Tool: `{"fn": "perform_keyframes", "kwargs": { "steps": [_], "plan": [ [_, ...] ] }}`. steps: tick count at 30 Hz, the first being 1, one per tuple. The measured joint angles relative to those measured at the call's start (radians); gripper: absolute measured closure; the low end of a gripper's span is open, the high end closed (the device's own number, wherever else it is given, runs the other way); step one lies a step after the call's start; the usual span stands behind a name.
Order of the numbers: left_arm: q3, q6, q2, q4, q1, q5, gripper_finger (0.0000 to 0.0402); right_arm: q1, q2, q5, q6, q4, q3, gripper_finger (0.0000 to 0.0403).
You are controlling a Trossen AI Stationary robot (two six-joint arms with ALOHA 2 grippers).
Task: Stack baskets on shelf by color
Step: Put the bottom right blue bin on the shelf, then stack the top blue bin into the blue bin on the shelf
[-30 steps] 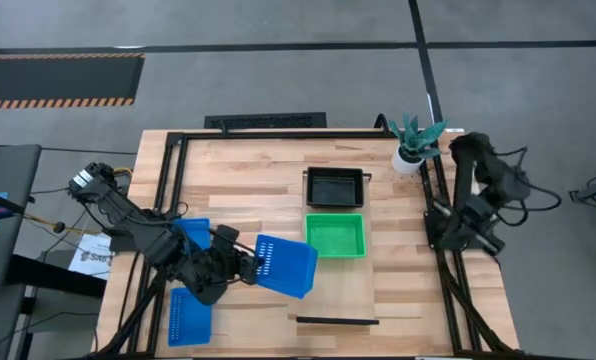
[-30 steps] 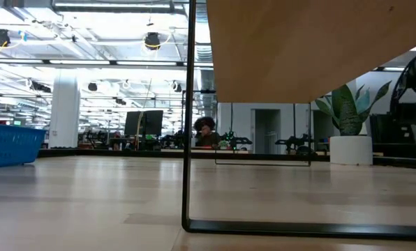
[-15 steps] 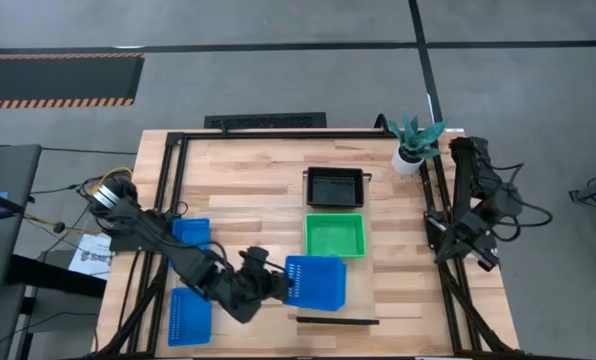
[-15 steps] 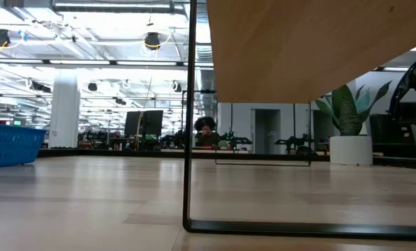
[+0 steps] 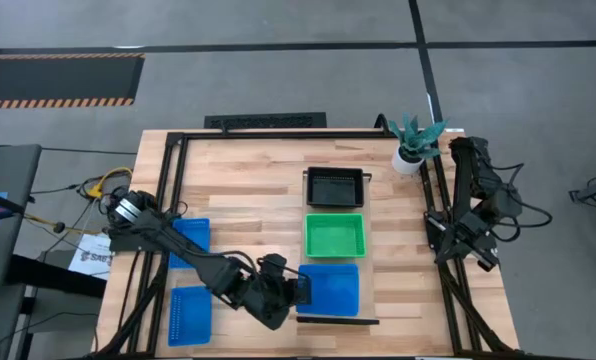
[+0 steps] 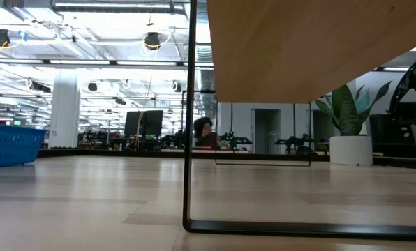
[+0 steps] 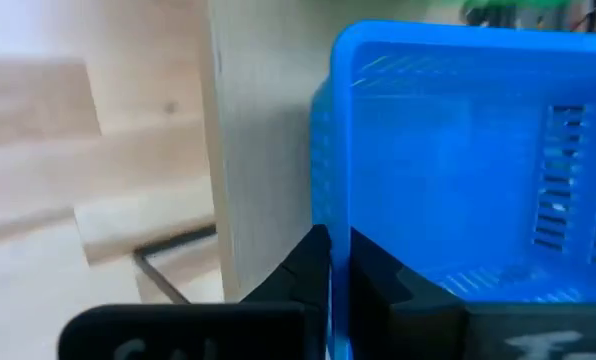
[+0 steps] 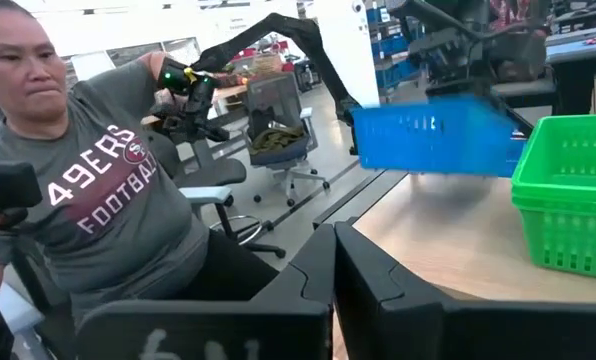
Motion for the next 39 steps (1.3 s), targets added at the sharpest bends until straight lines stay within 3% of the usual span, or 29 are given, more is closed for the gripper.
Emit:
{"fn": "perform_keyframes", "kwargs": {
  "steps": [3,15,27,33,39],
  "plan": [
    [0.0,-0.026,0.017,0.003,0.007,0.043,0.0384,0.0,0.0,0.0,0.0,-0.001,0.0,0.0377],
    [0.0,-0.014,0.024,0.011,0.015,-0.003,0.0297,0.0,0.0,-0.004,0.024,-0.038,0.0,0.0369],
    [0.0,0.157,-0.016,0.078,0.016,0.036,0.0218,0.0,0.0,-0.005,0.026,-0.049,0.0,0.0367],
    [0.0,0.219,-0.079,-0.168,0.012,0.056,0.0199,0.0,0.0,-0.005,0.043,-0.049,0.0,0.0367],
    [0.0,0.24,-0.138,-0.632,-0.011,0.149,0.0196,0.0,0.0,-0.006,0.053,-0.05,0.0,0.0366]
  ]
}}
